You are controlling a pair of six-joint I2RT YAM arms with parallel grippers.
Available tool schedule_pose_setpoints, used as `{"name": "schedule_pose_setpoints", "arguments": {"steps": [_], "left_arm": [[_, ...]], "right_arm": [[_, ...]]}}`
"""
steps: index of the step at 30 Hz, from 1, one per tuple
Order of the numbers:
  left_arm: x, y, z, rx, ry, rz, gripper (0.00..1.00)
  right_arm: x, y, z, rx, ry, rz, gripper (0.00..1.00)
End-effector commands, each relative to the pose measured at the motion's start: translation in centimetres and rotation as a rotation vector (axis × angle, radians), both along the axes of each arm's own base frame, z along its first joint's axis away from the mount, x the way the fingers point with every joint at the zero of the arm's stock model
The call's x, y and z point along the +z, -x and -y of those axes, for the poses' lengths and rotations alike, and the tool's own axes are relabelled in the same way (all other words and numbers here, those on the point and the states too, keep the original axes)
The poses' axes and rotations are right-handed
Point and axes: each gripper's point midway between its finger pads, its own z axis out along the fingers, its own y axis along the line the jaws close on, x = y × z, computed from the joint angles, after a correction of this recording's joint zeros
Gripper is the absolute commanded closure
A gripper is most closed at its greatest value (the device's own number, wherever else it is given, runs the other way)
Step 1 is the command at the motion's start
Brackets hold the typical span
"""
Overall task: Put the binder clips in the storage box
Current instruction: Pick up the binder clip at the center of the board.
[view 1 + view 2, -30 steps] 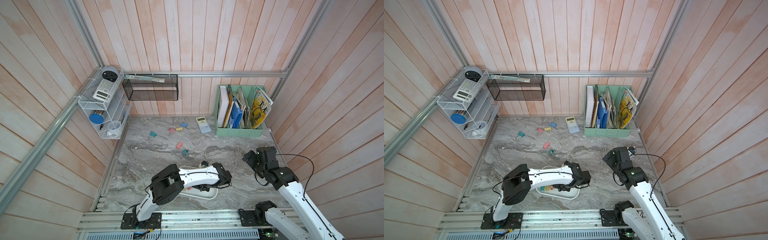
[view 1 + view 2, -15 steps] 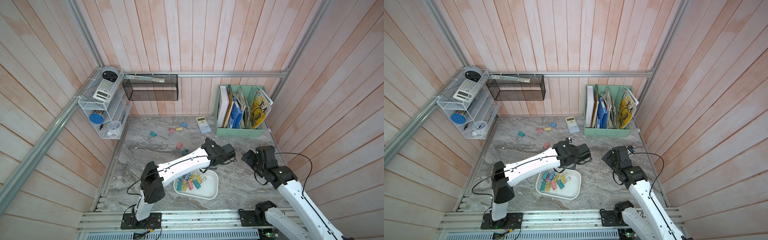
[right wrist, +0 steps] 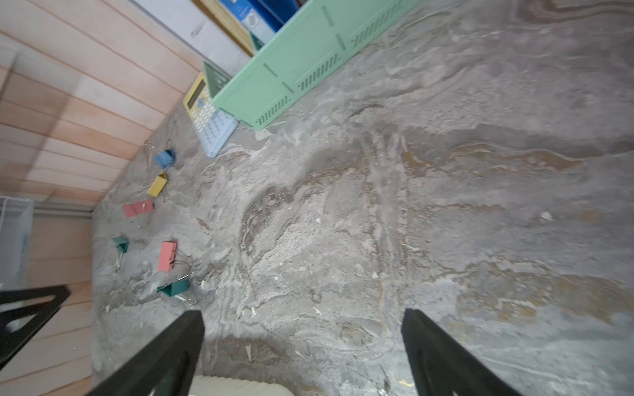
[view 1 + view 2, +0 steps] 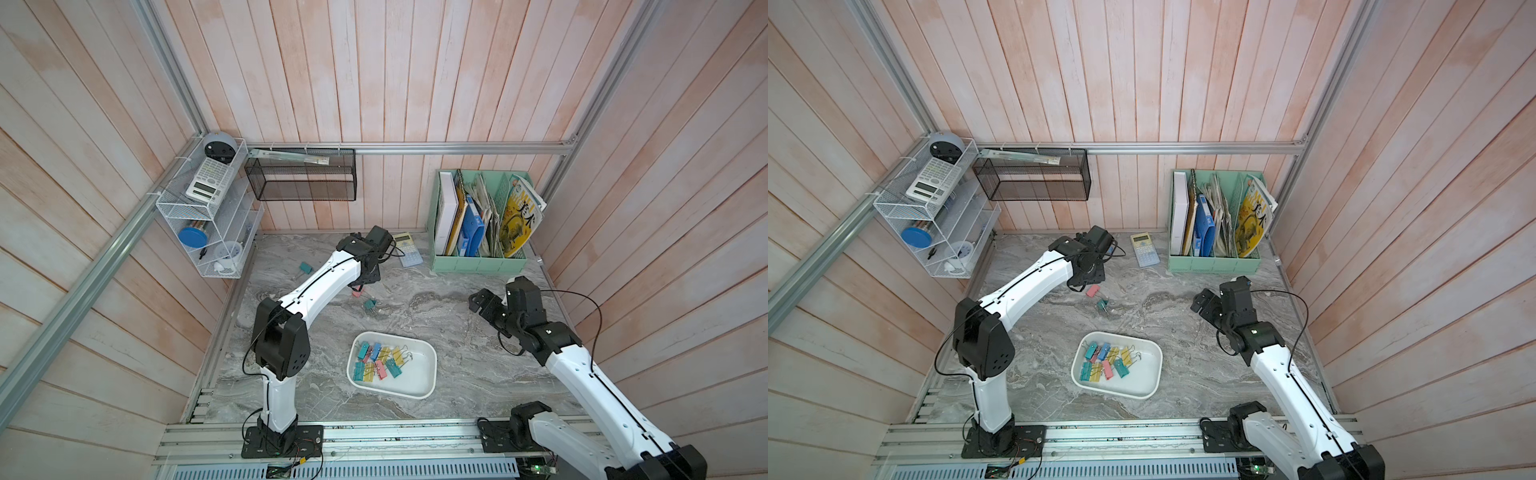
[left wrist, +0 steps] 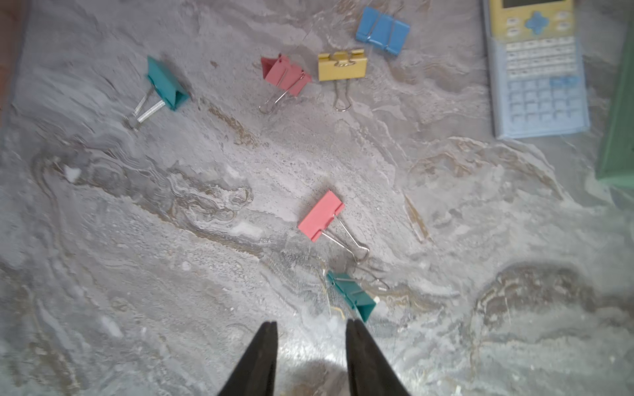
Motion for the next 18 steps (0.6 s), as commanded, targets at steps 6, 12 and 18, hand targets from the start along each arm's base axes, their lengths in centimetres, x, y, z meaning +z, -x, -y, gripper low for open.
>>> {"name": "schedule_pose_setpoints", "arguments": {"steps": [6, 12, 18], "left_arm": [[-2.2, -7.8, -2.9, -0.078, -0.060, 0.078, 0.43], [-5.0, -12.3, -5.2, -0.085, -0.034, 0.063, 0.40], [-7.5, -14.9, -6.6, -0.012, 0.068, 0.060, 0.18]], "right_arm": [[3.8, -2.8, -3.2, 0.181, -0.020, 0.116, 0.03], [3.7, -3.9, -3.5, 0.197, 0.007, 0.066, 0.03], [3.9, -4.9, -3.4, 0.203, 0.047, 0.044, 0.02]]}}
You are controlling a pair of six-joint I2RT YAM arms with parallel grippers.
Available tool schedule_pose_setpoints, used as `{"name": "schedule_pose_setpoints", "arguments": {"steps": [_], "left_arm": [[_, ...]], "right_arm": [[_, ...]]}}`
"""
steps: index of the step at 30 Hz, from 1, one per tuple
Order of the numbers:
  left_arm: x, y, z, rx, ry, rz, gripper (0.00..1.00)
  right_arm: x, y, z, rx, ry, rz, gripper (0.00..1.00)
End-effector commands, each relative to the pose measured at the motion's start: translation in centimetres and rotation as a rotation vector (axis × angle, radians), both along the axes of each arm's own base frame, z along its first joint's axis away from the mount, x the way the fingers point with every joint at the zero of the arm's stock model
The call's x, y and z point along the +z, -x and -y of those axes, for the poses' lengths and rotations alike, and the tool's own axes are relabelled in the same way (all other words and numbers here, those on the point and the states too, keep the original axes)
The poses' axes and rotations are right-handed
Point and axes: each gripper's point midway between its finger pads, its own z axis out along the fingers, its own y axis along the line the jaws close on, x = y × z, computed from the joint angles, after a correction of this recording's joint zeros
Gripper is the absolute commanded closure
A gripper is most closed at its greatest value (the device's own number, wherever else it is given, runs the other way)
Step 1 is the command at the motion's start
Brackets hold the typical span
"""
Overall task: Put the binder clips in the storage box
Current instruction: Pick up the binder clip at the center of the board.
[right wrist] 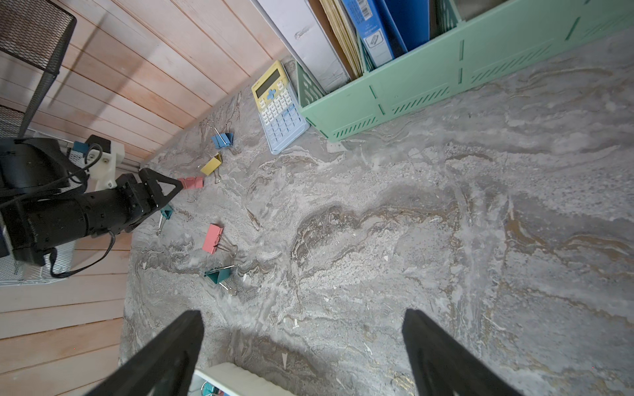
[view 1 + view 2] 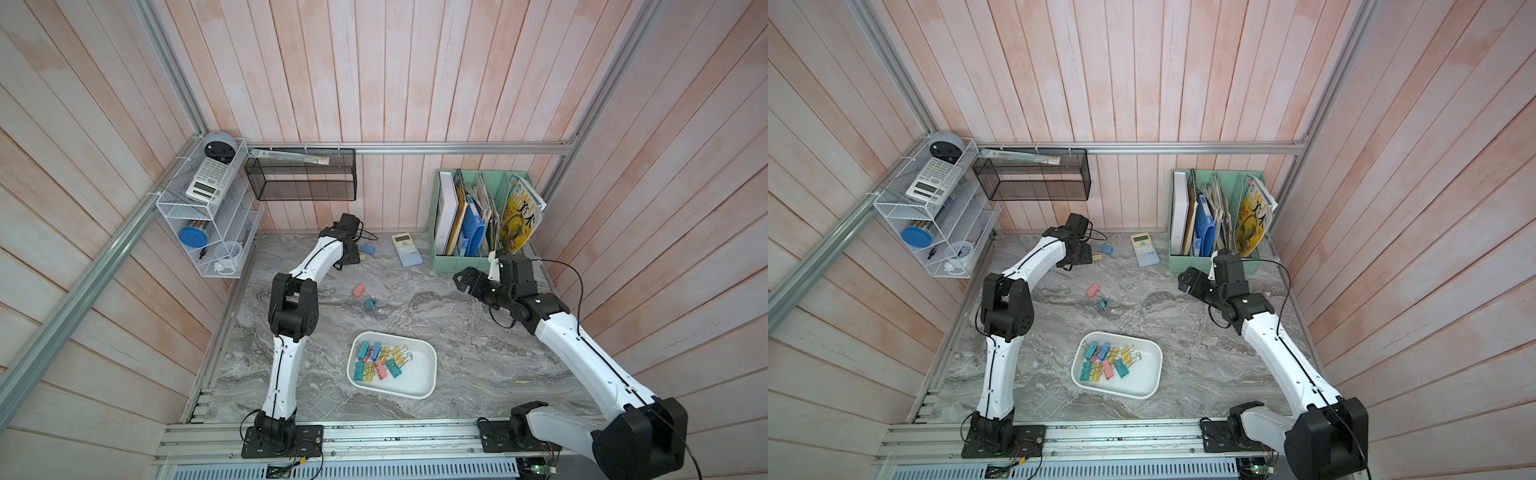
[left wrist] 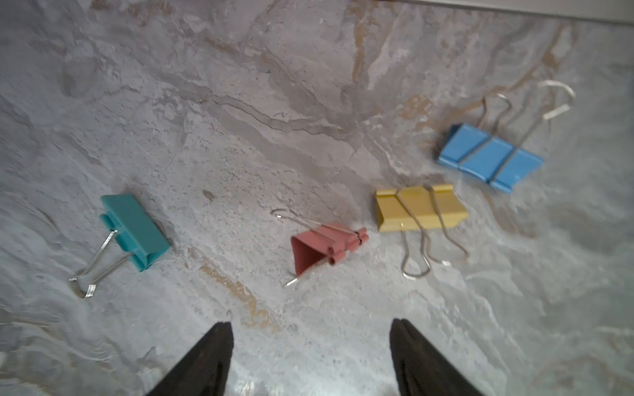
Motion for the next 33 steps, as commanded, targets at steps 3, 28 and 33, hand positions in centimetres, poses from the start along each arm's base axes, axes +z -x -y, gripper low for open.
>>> {"name": "schedule_pose_setpoints", "arguments": {"steps": [3, 28, 33], "left_arm": [[-0.8, -2.4, 0.3, 0.012, 0.134, 0.040, 0.18], [1.5, -1.1, 1.4, 0.306, 0.574, 0.076, 0.79], [7.7, 1.1, 3.1, 0.440, 0.885, 0.157, 0.79]], "right_arm": [[0.4, -0.7, 0.0, 0.018, 0.039, -0.020, 0.02], [0.5, -0.9, -0.2, 0.023, 0.030, -0.033, 0.02], [3.1, -1.8, -2.7, 0.084, -0.127, 0.047, 0.02]]}}
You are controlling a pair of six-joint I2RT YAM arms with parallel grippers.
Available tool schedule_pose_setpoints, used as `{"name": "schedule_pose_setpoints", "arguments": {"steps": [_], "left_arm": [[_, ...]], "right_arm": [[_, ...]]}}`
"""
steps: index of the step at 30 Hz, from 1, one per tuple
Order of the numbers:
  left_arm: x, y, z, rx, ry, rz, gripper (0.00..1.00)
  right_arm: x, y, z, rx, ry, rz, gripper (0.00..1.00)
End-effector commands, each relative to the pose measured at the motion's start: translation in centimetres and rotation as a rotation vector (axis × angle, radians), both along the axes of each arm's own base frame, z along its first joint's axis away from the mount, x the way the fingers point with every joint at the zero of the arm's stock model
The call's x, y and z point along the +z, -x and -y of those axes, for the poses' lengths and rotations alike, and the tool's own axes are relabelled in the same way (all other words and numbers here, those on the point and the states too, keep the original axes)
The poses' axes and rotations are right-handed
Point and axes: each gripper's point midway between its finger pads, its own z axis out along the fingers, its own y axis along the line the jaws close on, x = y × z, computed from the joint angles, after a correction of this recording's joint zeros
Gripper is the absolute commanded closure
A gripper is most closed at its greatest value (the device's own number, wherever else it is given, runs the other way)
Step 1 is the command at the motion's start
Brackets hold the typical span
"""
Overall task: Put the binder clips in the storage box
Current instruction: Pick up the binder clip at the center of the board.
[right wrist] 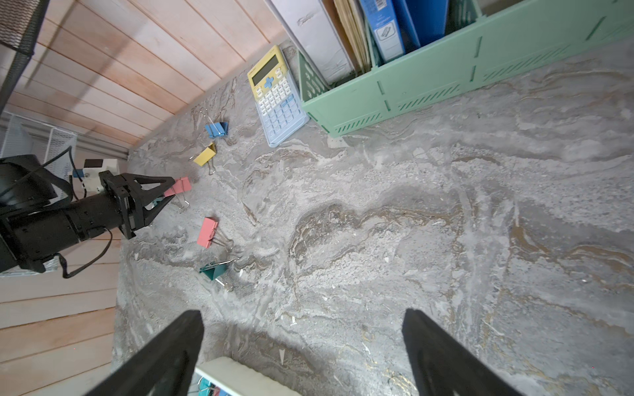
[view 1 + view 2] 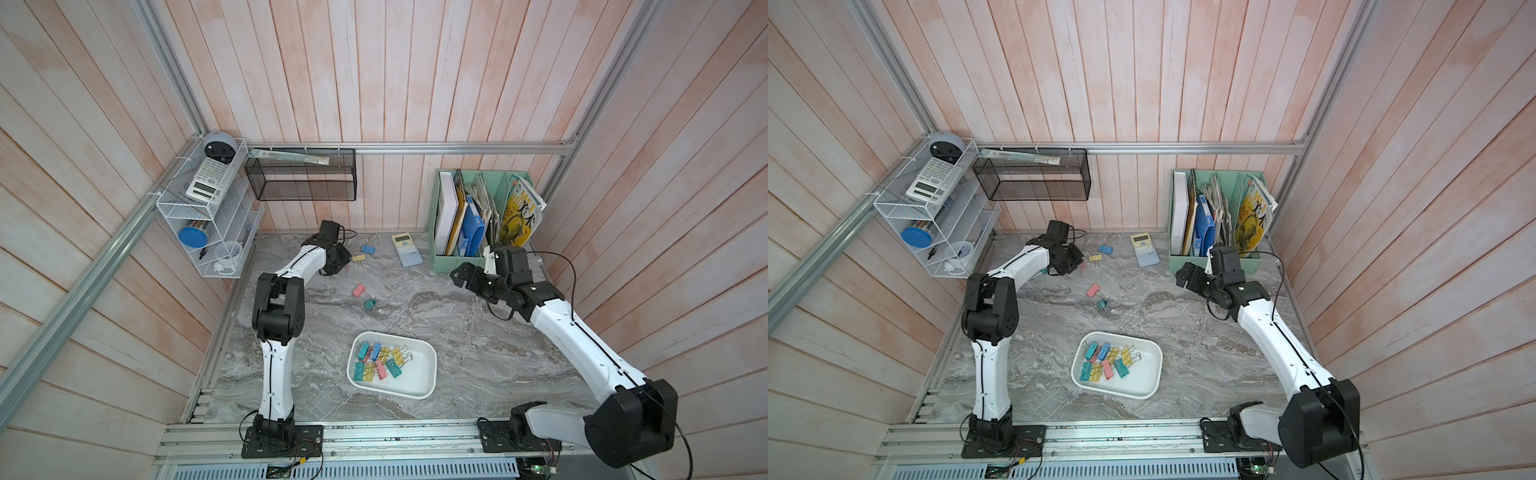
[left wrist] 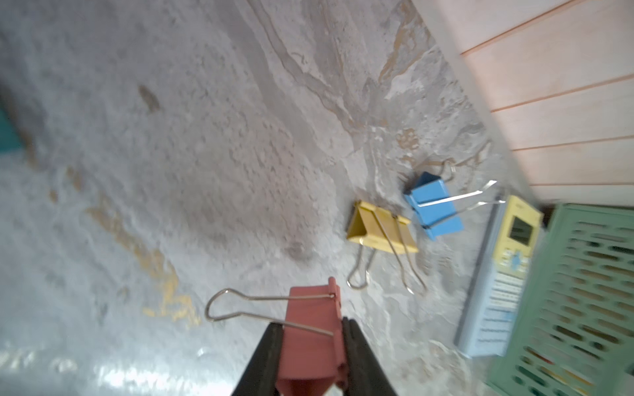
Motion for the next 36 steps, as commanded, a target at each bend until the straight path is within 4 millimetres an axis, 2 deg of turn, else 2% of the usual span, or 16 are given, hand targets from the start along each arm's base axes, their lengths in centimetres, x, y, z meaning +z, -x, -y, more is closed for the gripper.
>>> {"name": "schedule_pose_setpoints", "arguments": {"steps": [1, 6, 10, 16, 17, 20, 22, 25, 28, 29, 33, 36], "left_arm": [[8.7, -0.1, 2.0, 0.141, 0.306, 0.174, 0.79], [16.0, 1.4, 4.1, 0.273, 0.659, 0.356, 0.79], [21.8, 2.3, 8.1, 0.270, 0.926, 0.465, 0.79], [26.7, 4.5, 15.0, 0.196, 1.114, 0.499, 0.79], [27.1, 4.8, 15.8, 0.193, 1.139, 0.503, 0.79], [27.7, 5.8, 17.8, 0.189, 1.193, 0.500, 0.80], [27.9, 6.5, 18.9, 0.177, 1.201, 0.484, 0.80], [27.4, 7.4, 19.5, 0.169, 1.170, 0.462, 0.80], [26.9, 7.7, 19.4, 0.173, 1.152, 0.459, 0.80], [26.9, 7.7, 19.3, 0.177, 1.151, 0.463, 0.80], [26.8, 7.7, 19.2, 0.180, 1.145, 0.472, 0.80], [26.8, 7.6, 19.5, 0.173, 1.143, 0.470, 0.80]], "right_arm": [[3.8, -0.9, -2.3, 0.051, -0.179, 0.100, 0.03], [8.1, -3.4, -5.3, 0.013, -0.562, 0.127, 0.03], [11.3, -5.7, -7.3, -0.007, -0.816, 0.142, 0.03], [14.7, -7.8, -10.2, 0.031, -0.998, 0.158, 0.03], [14.9, -8.0, -10.4, 0.031, -1.017, 0.158, 0.05], [15.1, -8.9, -10.6, 0.019, -1.065, 0.159, 0.18], [15.1, -9.4, -10.7, 0.011, -1.080, 0.146, 0.33], [16.0, -9.2, -11.3, 0.051, -1.086, 0.166, 0.51], [15.8, -8.5, -11.4, 0.057, -1.090, 0.175, 0.61], [15.4, -8.4, -11.4, 0.050, -1.093, 0.168, 0.64], [15.0, -7.3, -12.4, 0.100, -1.093, 0.139, 0.61], [14.8, -6.4, -13.2, 0.137, -1.090, 0.119, 0.64]]}}
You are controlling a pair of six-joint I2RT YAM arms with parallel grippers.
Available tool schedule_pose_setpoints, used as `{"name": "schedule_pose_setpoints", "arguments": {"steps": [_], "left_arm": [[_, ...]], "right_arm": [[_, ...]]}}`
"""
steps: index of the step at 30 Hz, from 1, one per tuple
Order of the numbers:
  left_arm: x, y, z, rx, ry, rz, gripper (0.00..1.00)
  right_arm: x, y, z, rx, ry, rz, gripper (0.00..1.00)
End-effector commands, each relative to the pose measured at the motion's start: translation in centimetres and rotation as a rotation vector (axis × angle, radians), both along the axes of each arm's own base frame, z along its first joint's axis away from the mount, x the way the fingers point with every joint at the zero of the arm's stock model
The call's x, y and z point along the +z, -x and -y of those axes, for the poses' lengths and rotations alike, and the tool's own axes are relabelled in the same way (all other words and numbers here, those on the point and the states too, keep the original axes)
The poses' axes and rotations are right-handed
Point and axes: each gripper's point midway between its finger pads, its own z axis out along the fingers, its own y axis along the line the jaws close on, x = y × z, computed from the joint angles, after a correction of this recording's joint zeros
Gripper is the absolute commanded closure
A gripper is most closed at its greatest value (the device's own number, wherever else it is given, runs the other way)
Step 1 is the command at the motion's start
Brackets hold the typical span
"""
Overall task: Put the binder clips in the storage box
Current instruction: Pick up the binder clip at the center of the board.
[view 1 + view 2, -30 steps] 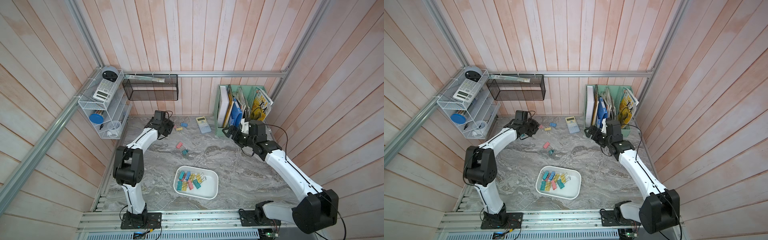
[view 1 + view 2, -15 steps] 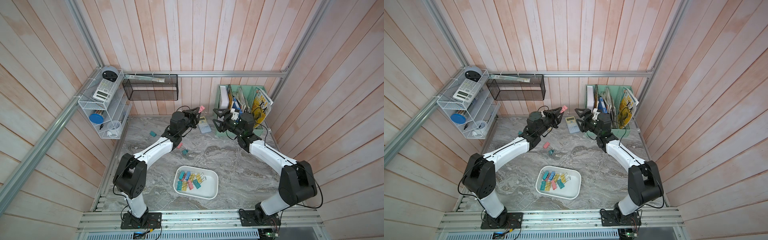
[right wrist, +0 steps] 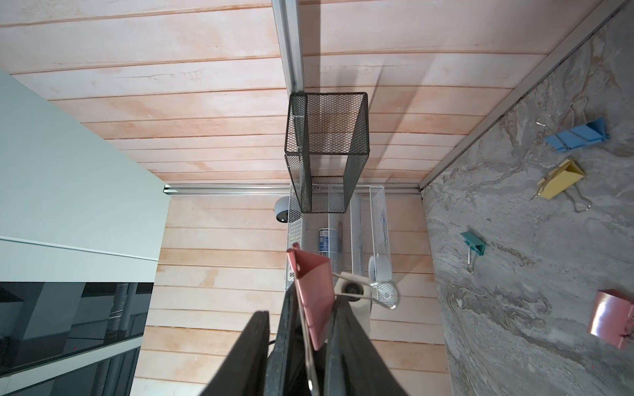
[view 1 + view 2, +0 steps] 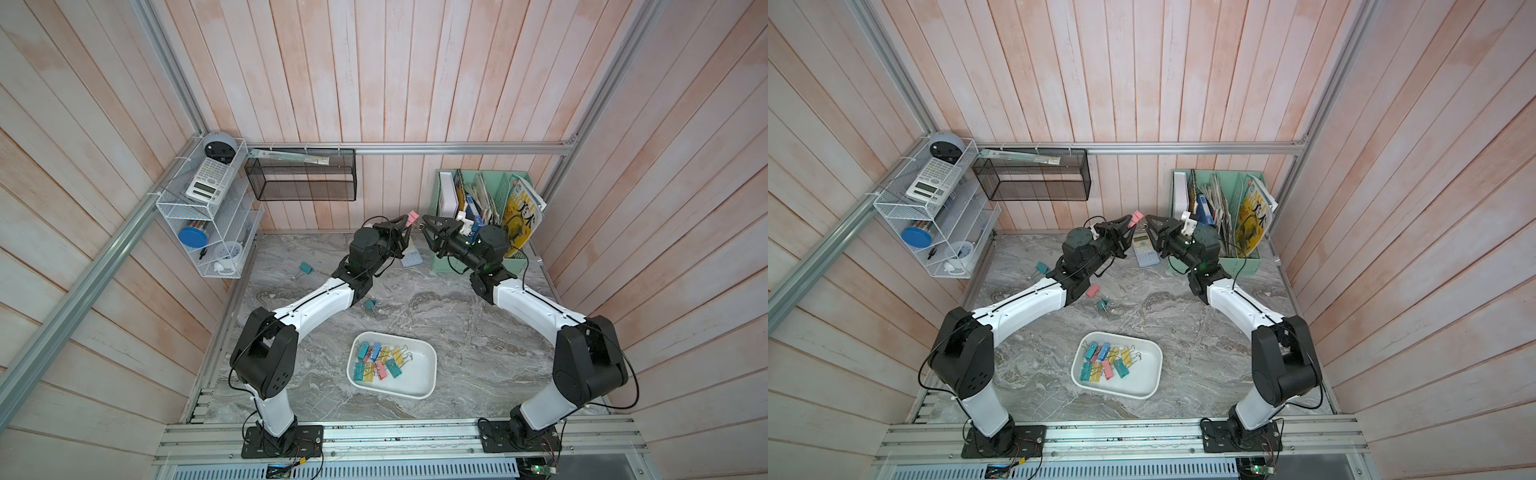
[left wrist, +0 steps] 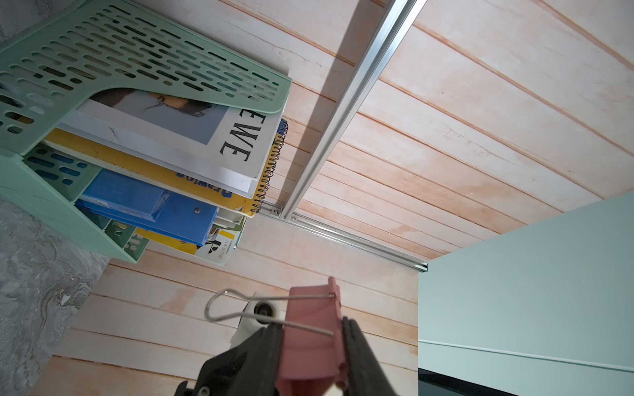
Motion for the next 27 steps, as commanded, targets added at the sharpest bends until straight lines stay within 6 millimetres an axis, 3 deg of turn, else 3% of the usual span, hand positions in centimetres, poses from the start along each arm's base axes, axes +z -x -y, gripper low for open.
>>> {"name": "schedule_pose_setpoints", "arguments": {"steps": [1, 3, 8, 10, 11, 16, 17, 20, 22, 24, 27], "left_arm": [[1.1, 0.2, -0.2, 0.013, 0.007, 0.032, 0.79], [1.0, 0.2, -0.1, 0.013, 0.002, 0.031, 0.80], [0.7, 0.6, 0.0, 0.005, -0.032, 0.027, 0.80], [0.8, 0.9, 0.2, -0.009, -0.066, 0.037, 0.79], [0.9, 1.1, 0.3, -0.018, -0.090, 0.048, 0.72], [1.0, 2.7, 0.2, -0.064, -0.307, 0.126, 0.01], [1.0, 3.1, -0.2, -0.063, -0.358, 0.140, 0.00], [1.0, 4.3, -2.4, -0.057, -0.567, 0.185, 0.00], [1.3, 5.2, -4.9, -0.038, -0.750, 0.230, 0.00], [1.4, 6.0, -7.8, -0.019, -0.959, 0.266, 0.00], [0.1, 7.6, -11.7, -0.040, -1.298, 0.286, 0.00]], "right_arm": [[1.8, 1.8, -0.8, 0.057, -0.022, 0.065, 0.65], [1.8, 2.1, -0.9, 0.060, -0.019, 0.073, 0.72], [1.9, 2.0, -0.9, 0.057, 0.002, 0.084, 1.00], [1.9, 2.2, -1.0, 0.065, 0.019, 0.090, 1.00], [2.1, 2.4, -1.1, 0.069, 0.027, 0.098, 1.00], [3.1, 3.5, -0.6, 0.064, 0.086, 0.147, 1.00], [3.3, 3.9, -0.5, 0.063, 0.104, 0.154, 1.00], [2.6, 5.1, 0.3, 0.044, 0.204, 0.154, 1.00], [1.2, 6.5, 1.2, 0.039, 0.321, 0.133, 1.00], [-1.4, 8.6, 2.3, 0.064, 0.473, 0.082, 1.00], [-5.6, 12.9, 4.6, 0.102, 0.676, -0.056, 1.00]]}}
